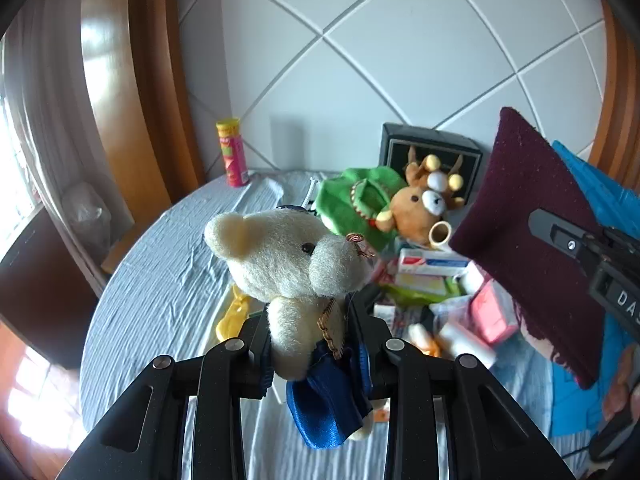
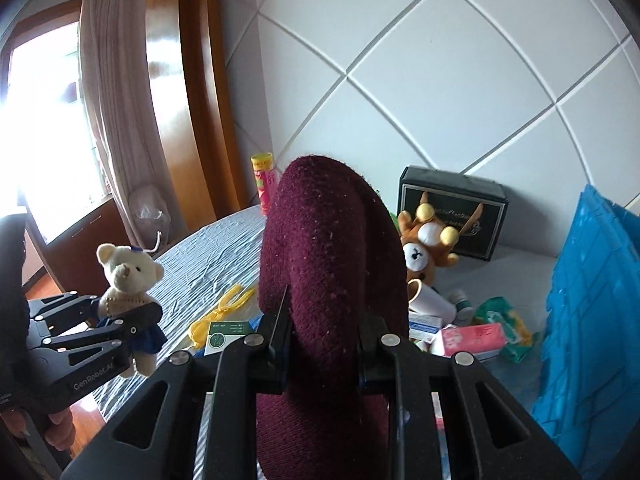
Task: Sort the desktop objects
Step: 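Carry the teddy bear and maroon hat over the blue bin with both tools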
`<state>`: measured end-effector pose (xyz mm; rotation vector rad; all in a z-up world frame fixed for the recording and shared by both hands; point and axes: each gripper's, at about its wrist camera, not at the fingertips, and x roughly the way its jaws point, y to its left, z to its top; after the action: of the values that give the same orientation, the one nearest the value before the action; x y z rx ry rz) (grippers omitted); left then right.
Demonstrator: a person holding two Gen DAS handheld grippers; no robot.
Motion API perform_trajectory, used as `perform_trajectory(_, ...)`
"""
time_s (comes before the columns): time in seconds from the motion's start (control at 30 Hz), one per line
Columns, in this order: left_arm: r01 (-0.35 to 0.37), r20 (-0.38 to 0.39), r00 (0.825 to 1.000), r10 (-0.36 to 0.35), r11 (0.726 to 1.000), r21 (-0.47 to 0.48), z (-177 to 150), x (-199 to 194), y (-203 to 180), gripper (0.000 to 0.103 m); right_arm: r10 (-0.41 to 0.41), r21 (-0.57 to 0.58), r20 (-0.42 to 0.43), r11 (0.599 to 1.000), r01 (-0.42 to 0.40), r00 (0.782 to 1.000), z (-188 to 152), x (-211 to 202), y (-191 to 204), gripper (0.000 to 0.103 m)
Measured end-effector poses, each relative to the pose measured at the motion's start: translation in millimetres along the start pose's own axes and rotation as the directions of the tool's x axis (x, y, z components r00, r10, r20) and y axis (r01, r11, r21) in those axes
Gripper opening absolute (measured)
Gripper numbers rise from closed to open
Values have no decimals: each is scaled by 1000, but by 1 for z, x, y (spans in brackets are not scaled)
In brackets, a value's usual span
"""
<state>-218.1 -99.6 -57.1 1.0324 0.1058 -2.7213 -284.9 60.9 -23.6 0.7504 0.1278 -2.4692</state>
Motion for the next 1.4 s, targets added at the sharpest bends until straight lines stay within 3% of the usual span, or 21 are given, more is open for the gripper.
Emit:
perform_trajectory(0.33, 26, 35, 999, -27, 1000, 14, 0, -25, -20, 30, -40, -39, 14, 998, 41, 999, -2, -38, -5, 22)
perform_trajectory(0.63, 89, 71, 993, -94, 994, 70, 4, -51, -14, 30, -131, -55, 66, 989, 135, 989, 1, -78, 25, 22)
perform_trajectory(0.93, 152, 98, 982, -164, 981, 121, 7, -75, -13, 30, -185, 9, 125, 983, 185, 975, 10, -127, 44, 22)
perform_trajectory(1.2, 208, 134, 963, -235, 960, 186, 18, -101, -62, 30, -279, 60, 186, 960, 273, 942, 18, -183, 19, 22)
perform_trajectory(1.4, 242, 165, 945, -283, 943, 229, 28, -127, -136, 30, -339, 113, 245, 940, 321, 908, 15, -241, -37, 22)
